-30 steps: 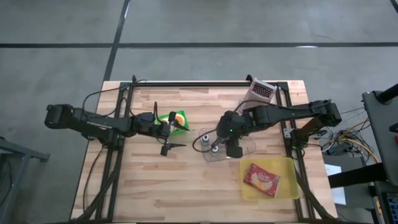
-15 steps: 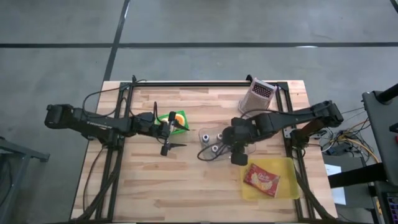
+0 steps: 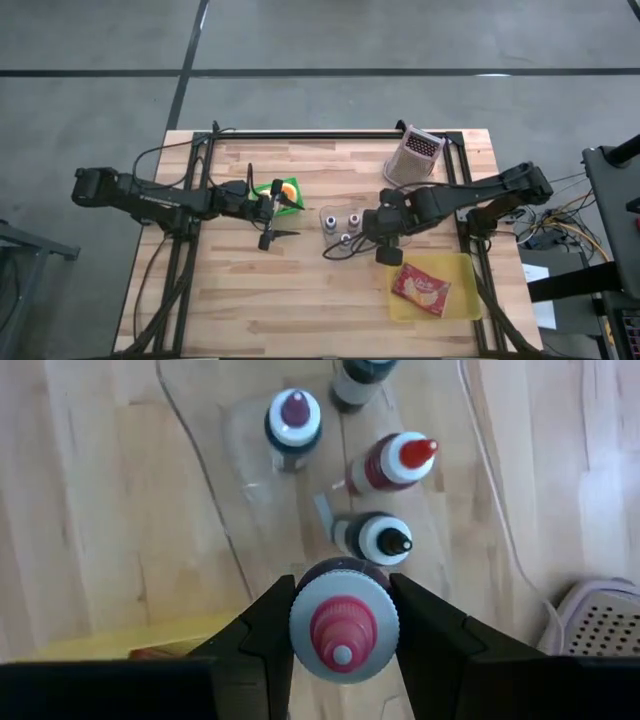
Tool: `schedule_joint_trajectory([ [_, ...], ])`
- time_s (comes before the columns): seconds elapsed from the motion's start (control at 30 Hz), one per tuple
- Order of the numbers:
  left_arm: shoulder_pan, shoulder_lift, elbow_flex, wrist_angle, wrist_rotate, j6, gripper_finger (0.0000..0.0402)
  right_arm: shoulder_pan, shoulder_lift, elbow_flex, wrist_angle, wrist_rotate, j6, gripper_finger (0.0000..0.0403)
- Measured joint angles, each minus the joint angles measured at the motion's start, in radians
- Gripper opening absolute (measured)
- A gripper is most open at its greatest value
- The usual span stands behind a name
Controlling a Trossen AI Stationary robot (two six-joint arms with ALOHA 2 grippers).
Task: Pick & Place Food Item
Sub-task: Put the pink food coloring bottle into the transparent bin
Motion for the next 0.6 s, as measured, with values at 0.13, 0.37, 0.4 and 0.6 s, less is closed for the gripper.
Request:
schedule_joint_trajectory([
  [0.13,0.0,0.0,-0.001,0.0,0.0,-0.001,0.0321,0.001,0.0,-0.051,0.058,-0.028,0.0,0.0125],
  [0.37,0.0,0.0,-0.001,0.0,0.001,-0.005,0.0321,0.0,0.0,-0.135,0.137,-0.059,-0.003,0.0125],
  [0.4,0.0,0.0,-0.001,0.0,0.001,-0.005,0.0321,0.0,0.0,-0.143,0.152,-0.06,-0.008,0.0125],
  [0.6,0.0,0.0,-0.001,0.0,0.002,-0.008,0.0321,-0.002,0.0,-0.199,0.249,-0.063,-0.04,0.0125],
])
